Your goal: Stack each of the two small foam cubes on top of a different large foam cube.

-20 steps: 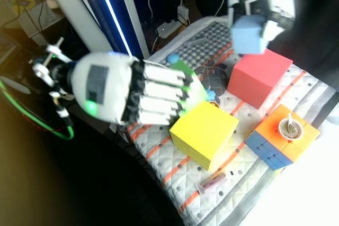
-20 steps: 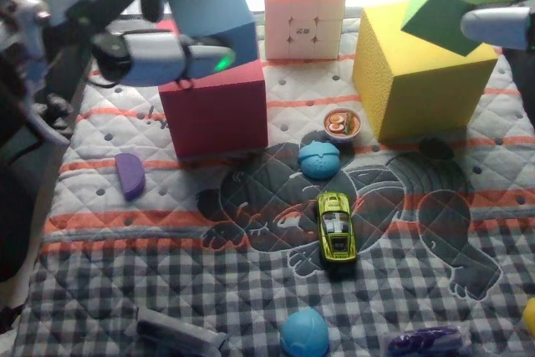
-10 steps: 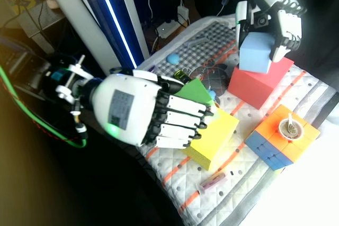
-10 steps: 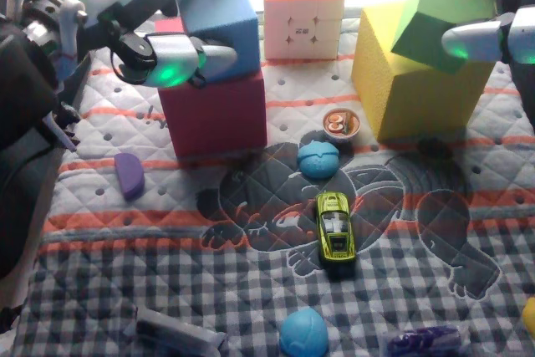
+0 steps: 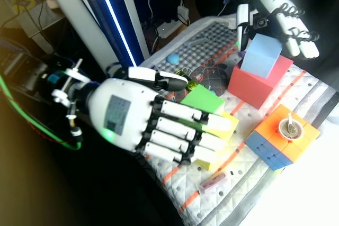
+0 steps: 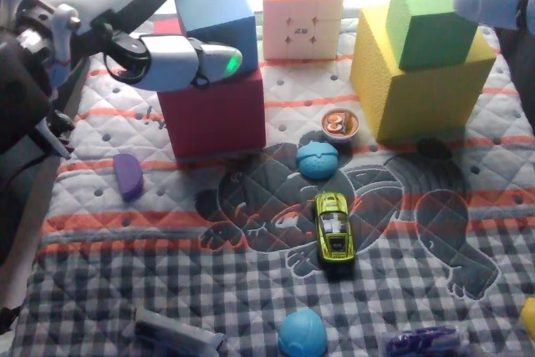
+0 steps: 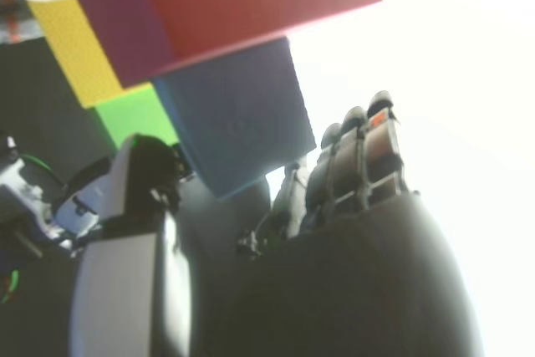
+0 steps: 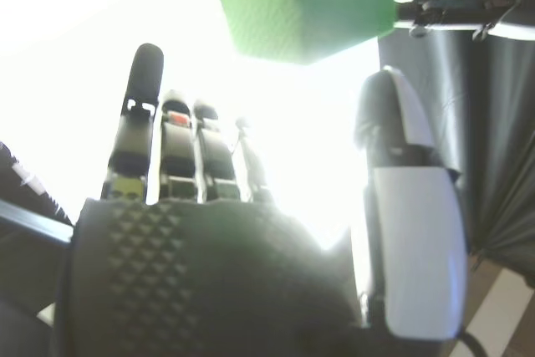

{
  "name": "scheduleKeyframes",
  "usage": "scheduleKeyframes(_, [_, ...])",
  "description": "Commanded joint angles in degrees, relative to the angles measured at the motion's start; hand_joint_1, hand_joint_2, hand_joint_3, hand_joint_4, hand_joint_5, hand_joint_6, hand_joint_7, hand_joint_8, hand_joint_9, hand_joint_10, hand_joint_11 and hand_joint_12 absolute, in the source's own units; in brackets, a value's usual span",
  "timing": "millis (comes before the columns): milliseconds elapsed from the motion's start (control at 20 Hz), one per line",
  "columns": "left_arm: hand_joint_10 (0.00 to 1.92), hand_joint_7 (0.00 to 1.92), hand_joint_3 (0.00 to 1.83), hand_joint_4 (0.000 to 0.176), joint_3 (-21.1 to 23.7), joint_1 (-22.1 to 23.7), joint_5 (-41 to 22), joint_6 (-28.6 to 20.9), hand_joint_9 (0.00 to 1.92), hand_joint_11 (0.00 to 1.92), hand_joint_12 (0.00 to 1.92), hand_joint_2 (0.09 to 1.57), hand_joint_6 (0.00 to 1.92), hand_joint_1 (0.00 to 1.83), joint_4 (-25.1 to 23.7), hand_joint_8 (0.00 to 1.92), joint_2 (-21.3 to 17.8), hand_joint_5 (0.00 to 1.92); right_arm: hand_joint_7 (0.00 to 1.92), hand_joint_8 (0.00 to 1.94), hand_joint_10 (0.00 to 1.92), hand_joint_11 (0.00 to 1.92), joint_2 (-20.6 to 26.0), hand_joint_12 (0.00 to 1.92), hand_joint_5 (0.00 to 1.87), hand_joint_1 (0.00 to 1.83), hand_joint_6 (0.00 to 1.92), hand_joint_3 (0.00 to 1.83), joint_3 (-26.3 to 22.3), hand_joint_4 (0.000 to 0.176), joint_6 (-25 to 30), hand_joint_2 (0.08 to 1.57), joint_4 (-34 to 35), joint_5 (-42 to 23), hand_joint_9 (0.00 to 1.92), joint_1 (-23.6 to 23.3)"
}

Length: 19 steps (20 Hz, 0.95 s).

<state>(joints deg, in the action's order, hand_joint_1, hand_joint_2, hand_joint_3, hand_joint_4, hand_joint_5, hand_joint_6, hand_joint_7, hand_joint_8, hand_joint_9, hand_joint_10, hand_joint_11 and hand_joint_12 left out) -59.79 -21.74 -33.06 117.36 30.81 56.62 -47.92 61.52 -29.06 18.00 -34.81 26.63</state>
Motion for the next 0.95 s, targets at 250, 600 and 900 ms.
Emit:
scheduleKeyframes(250, [0.00, 0.00, 0.00, 0.175, 5.1, -1.9, -15.7, -2.1, 0.00, 0.00, 0.00, 1.08, 0.00, 0.59, -4.0, 0.00, -5.8, 0.00, 0.00, 0.00, 0.00, 0.00, 4.9, 0.68, 0.00, 0.51, 0.00, 0.00, -4.3, 0.075, 0.3, 1.07, 0.3, -14.5, 0.00, -0.4])
scheduleKeyframes(600, [0.00, 0.00, 0.00, 0.176, 9.4, -11.0, -30.5, -20.0, 0.00, 0.00, 0.01, 1.03, 0.00, 0.58, -10.9, 0.00, -12.7, 0.00, 0.00, 0.00, 0.00, 0.00, 12.4, 0.78, 0.00, 0.49, 0.00, 0.01, -12.3, 0.103, 0.3, 1.06, -0.1, -31.3, 0.00, 9.8])
scheduleKeyframes(900, [0.00, 0.00, 0.00, 0.176, 12.2, -17.9, -41.2, -27.5, 0.00, 0.00, 0.54, 1.06, 0.00, 0.53, -14.4, 0.00, -15.2, 0.00, 0.00, 0.00, 0.00, 0.00, 12.6, 0.00, 0.00, 0.44, 0.00, 0.02, -12.5, 0.059, 0.3, 1.14, 1.8, -52.4, 0.00, 25.8])
